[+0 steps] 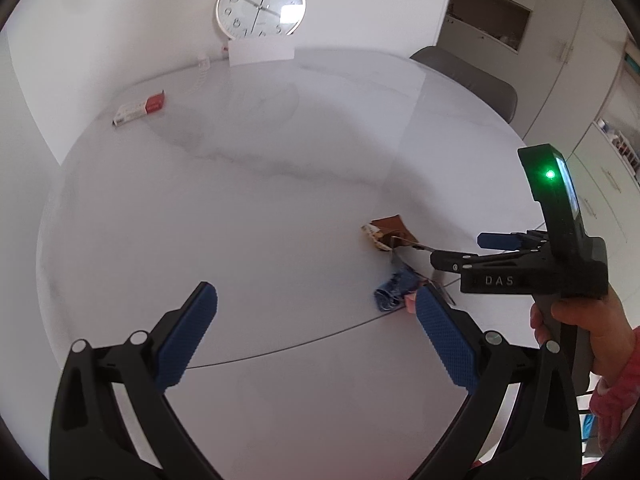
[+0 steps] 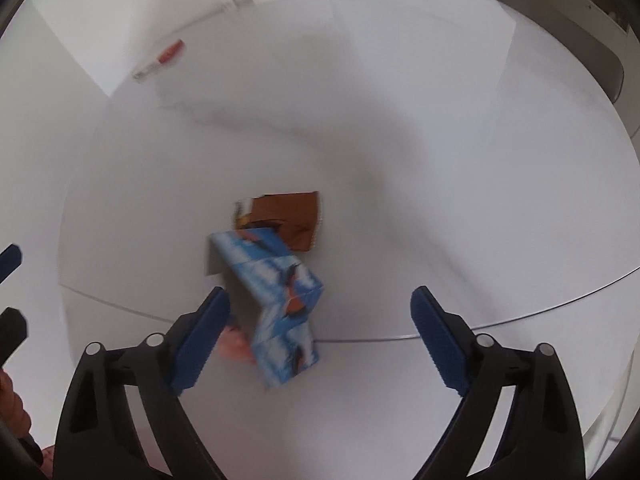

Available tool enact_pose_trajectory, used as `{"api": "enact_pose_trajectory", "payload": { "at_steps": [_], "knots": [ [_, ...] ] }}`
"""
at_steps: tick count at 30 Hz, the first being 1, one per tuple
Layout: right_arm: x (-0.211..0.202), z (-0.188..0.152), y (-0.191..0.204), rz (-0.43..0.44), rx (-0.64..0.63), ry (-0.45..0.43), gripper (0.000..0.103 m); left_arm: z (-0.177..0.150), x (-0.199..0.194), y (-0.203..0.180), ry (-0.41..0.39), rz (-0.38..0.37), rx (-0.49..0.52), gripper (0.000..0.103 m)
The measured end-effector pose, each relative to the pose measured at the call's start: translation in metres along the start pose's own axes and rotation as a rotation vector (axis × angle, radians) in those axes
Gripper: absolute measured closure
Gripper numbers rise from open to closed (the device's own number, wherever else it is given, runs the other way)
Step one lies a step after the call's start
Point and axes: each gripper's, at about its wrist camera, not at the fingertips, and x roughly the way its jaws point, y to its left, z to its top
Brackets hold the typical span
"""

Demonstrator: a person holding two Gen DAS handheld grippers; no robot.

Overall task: Collect trash
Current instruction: 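Move both tools back over the table toward the snack bag and blue box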

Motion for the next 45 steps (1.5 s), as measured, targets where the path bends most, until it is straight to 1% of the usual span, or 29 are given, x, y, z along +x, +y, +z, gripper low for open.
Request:
{"api": "enact_pose_trajectory", "payload": {
  "at_steps": [2,5,7,12,14,15,16,19,22,24,25,29,30,32,34,35,36,37,42,44,45],
  "knots": [
    [0.009,0.003,-0.007,-0.021,0.008,0.012,0.017,0.002,0.007,0.004,0.012,-0.010,-0.002,0.008],
    [0.010,0.004,-0.023,-0.052,0.053,0.012,0.018,0.004,0.015,0.005,0.021,-0.021,0.005,0.008],
    [0.009,0.002,-0.037,-0.059,0.099,0.009,0.018,0.008,0.022,0.004,0.031,-0.034,0.013,0.008],
    [0.008,0.001,-0.066,-0.080,0.170,0.005,0.018,0.013,0.036,-0.006,0.050,-0.074,0.042,0.008],
    [0.010,0.002,-0.076,-0.076,0.195,0.002,0.018,0.013,0.044,-0.013,0.067,-0.106,0.067,0.008],
    [0.010,0.003,-0.081,-0.072,0.204,0.001,0.018,0.012,0.048,-0.016,0.072,-0.130,0.080,0.008],
    [0.011,0.003,-0.086,-0.070,0.209,0.001,0.018,0.011,0.053,-0.021,0.081,-0.171,0.095,0.008],
    [0.011,0.001,-0.092,-0.077,0.211,0.005,0.018,0.004,0.071,-0.037,0.116,-0.243,0.144,0.008],
    [0.014,0.000,-0.096,-0.080,0.211,0.010,0.018,-0.003,0.089,-0.054,0.147,-0.274,0.179,0.008],
    [0.015,0.000,-0.096,-0.079,0.212,0.011,0.018,-0.008,0.097,-0.064,0.156,-0.285,0.206,0.008],
    [0.014,-0.001,-0.098,-0.075,0.213,0.009,0.018,-0.010,0.101,-0.070,0.148,-0.282,0.232,0.008],
    [0.015,0.001,-0.098,-0.053,0.211,-0.004,0.018,-0.018,0.114,-0.086,0.130,-0.246,0.315,0.009],
    [0.014,0.000,-0.098,-0.048,0.210,-0.010,0.018,-0.020,0.118,-0.088,0.135,-0.244,0.324,0.011],
    [0.007,-0.004,-0.100,-0.036,0.210,-0.021,0.018,-0.022,0.125,-0.090,0.147,-0.239,0.328,0.022],
    [0.003,-0.004,-0.099,-0.025,0.210,-0.031,0.018,-0.023,0.134,-0.091,0.176,-0.249,0.321,0.035],
    [0.000,-0.005,-0.098,-0.019,0.211,-0.038,0.018,-0.024,0.136,-0.090,0.181,-0.250,0.317,0.038],
    [-0.003,-0.005,-0.096,-0.013,0.213,-0.044,0.018,-0.024,0.136,-0.090,0.182,-0.250,0.316,0.043],
    [-0.005,-0.004,-0.094,-0.005,0.213,-0.052,0.018,-0.024,0.137,-0.089,0.186,-0.257,0.314,0.045],
    [-0.022,-0.005,-0.083,0.027,0.218,-0.098,0.018,-0.017,0.134,-0.082,0.201,-0.275,0.284,0.045],
    [-0.029,-0.007,-0.078,0.046,0.217,-0.111,0.018,-0.012,0.128,-0.078,0.204,-0.281,0.260,0.036],
    [-0.032,-0.009,-0.076,0.053,0.213,-0.115,0.018,-0.010,0.124,-0.074,0.202,-0.285,0.243,0.028]
  ]
}}
